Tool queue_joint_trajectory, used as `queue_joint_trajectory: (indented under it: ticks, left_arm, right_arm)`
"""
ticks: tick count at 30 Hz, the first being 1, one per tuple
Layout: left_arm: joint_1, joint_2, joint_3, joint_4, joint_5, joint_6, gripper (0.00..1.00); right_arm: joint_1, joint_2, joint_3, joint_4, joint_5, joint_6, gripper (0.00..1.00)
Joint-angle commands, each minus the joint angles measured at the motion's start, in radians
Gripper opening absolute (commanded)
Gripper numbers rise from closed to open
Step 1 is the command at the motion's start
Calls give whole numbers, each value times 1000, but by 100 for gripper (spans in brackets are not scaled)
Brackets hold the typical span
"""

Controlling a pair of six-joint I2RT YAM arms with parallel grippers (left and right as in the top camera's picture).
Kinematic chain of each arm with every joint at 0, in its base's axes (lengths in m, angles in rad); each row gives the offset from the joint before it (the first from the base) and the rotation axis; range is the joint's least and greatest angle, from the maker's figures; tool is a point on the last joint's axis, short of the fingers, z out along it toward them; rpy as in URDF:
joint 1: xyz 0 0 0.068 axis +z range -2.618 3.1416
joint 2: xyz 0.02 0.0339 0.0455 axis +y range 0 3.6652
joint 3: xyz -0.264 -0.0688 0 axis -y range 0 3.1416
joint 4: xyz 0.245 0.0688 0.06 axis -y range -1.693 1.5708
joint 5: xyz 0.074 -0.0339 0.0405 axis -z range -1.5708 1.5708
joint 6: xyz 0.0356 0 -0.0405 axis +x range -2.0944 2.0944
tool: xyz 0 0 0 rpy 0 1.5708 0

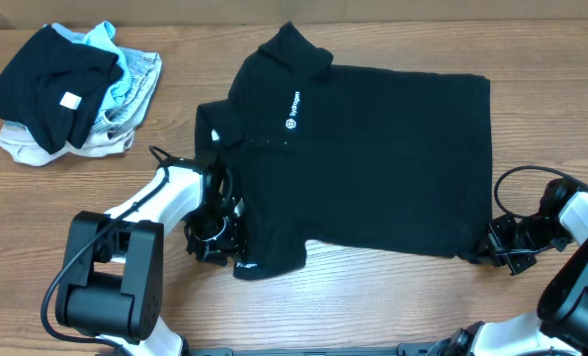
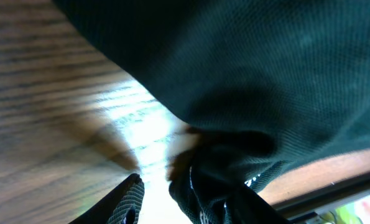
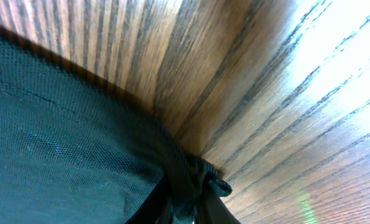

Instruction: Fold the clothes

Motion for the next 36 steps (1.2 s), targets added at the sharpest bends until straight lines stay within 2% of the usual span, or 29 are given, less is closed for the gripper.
queue_joint_trajectory:
  ticks: [1, 6, 9, 12, 15, 19, 24, 28, 30, 31, 34, 36]
  left_arm:
    - [-22, -24, 8, 22, -35, -31, 47]
    - [-26, -24, -2, 63, 9, -35, 26]
    - [-15, -25, 50, -48, 38, -35, 25]
    - [-4, -41, 128, -160, -3, -24, 26]
    - [-1, -75, 171, -186, -25, -20, 41]
    - [-11, -93, 171, -180, -14, -11, 49]
    - [-107, -93, 165, -166, 82, 66, 50]
    - [-241, -93, 146, -91, -50, 79, 51]
    - [-304, -92, 119, -36, -127, 54, 59]
    - [-331, -92, 106, -11, -139, 58, 59]
    - [-403, -84, 92, 34, -151, 118, 64]
    - [-447, -79, 92, 58, -165, 139, 71]
  right_arm:
    - [8, 37, -5, 26, 17, -6, 13]
    - [8, 37, -5, 26, 16, -6, 14]
    - [8, 37, -5, 22, 17, -7, 14]
    - [8, 37, -5, 22, 16, -6, 14]
    - [8, 37, -5, 22, 16, -6, 14]
    - [8, 37, -5, 22, 16, -6, 15]
    - [8, 37, -5, 25, 16, -6, 18]
    - [8, 37, -5, 30, 16, -6, 18]
    - [8, 37, -6, 29, 16, -6, 18]
    - [8, 37, -6, 29, 17, -6, 18]
    - [8, 37, -6, 30, 16, -6, 18]
    - [8, 37, -6, 31, 16, -6, 18]
